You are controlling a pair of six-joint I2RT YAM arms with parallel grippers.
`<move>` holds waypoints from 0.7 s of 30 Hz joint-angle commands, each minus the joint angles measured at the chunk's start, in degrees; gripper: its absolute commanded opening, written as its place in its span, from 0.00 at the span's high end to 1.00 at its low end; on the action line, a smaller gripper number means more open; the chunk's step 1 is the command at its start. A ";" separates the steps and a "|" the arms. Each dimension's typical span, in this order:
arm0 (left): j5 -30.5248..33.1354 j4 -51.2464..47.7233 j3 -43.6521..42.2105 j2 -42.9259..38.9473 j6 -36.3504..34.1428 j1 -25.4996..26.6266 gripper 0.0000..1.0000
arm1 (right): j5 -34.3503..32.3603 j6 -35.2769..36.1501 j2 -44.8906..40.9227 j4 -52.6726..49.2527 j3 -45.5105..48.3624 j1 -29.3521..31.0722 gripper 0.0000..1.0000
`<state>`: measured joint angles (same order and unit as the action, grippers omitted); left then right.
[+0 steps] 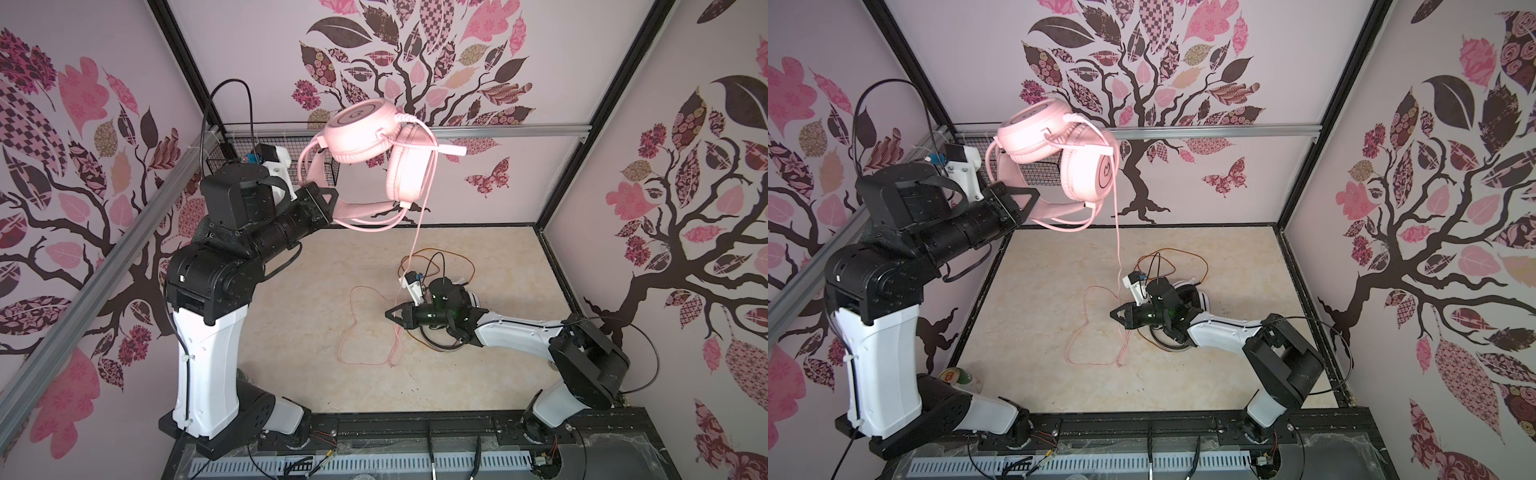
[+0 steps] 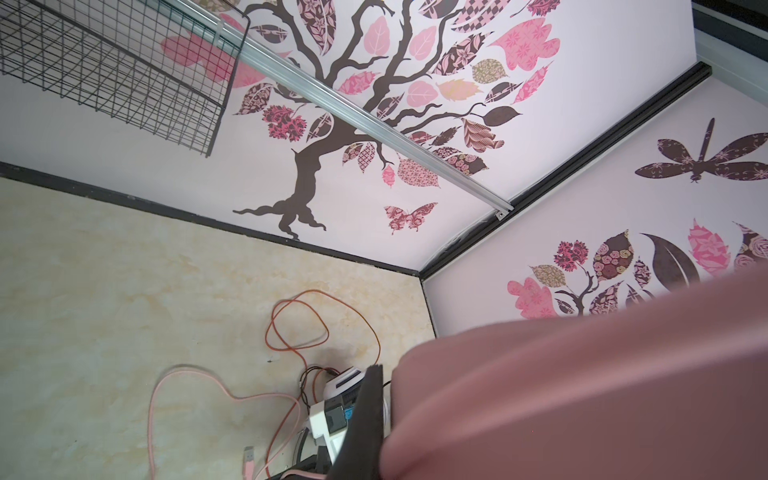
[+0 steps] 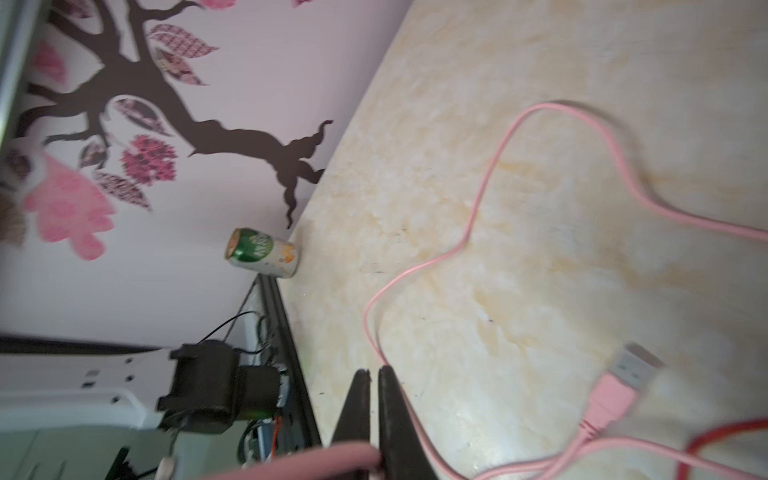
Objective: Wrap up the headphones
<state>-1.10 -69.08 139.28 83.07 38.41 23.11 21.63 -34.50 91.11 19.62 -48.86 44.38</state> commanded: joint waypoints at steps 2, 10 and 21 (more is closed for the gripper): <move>9.58 -1.54 2.04 -1.84 0.92 -0.42 1.00 | -24.84 7.46 -6.68 -19.95 -2.73 0.10 0.34; 5.27 -5.83 -14.11 -5.58 7.44 -15.92 1.00 | -31.27 19.86 -27.89 -22.32 5.24 0.03 0.16; 1.25 -3.02 -27.25 -8.56 8.04 -18.76 1.00 | -2.84 20.64 -32.92 -9.58 13.32 -0.35 0.14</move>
<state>2.07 -77.32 111.48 77.54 45.43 4.49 9.04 -13.98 55.83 4.95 -34.94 44.18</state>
